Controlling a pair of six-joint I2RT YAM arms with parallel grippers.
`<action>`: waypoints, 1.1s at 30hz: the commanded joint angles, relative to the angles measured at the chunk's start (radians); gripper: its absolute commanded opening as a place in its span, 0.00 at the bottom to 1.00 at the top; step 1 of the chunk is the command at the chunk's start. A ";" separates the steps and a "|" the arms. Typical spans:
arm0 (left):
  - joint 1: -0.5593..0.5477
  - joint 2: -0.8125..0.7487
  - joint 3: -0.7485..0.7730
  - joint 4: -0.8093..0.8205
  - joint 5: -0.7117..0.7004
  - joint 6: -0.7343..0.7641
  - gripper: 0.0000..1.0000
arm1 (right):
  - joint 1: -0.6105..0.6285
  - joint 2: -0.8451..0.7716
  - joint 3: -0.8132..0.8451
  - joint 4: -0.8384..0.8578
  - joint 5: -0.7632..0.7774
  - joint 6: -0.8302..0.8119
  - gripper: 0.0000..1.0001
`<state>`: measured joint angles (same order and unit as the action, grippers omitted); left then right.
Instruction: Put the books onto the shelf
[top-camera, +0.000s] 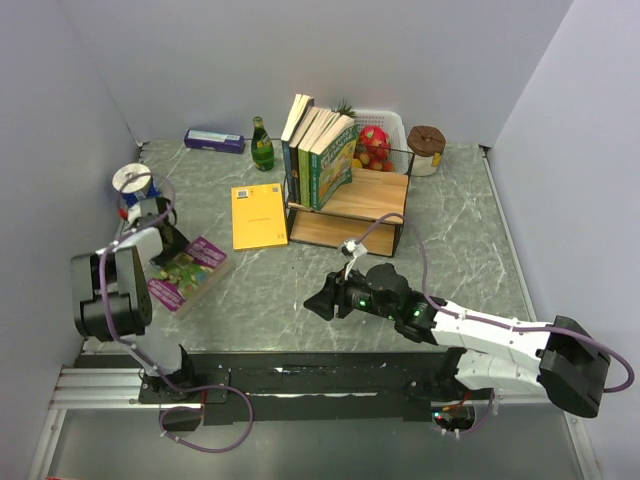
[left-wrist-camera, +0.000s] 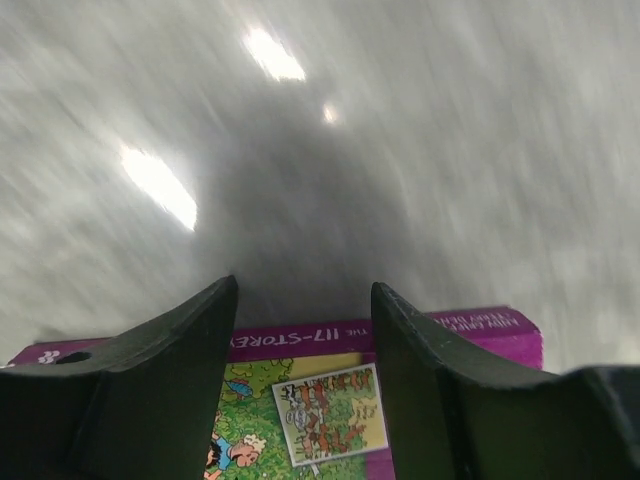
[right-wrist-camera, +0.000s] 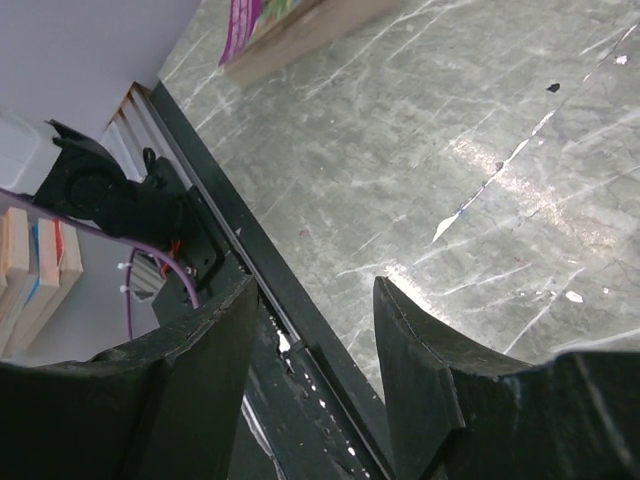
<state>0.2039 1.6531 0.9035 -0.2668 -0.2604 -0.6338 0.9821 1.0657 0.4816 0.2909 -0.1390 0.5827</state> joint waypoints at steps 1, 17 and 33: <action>-0.095 -0.131 -0.119 -0.069 0.139 -0.047 0.61 | 0.004 0.020 0.003 0.037 0.030 -0.006 0.57; -0.163 -0.320 0.034 -0.239 -0.051 -0.033 0.62 | 0.059 0.393 0.230 0.161 -0.264 0.147 0.78; -0.146 -0.237 -0.126 -0.184 0.180 -0.043 0.57 | 0.092 0.907 0.619 0.110 -0.257 0.586 0.99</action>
<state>0.0586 1.4181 0.7910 -0.4599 -0.1703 -0.6914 1.0584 1.9209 1.0000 0.4725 -0.4118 1.0782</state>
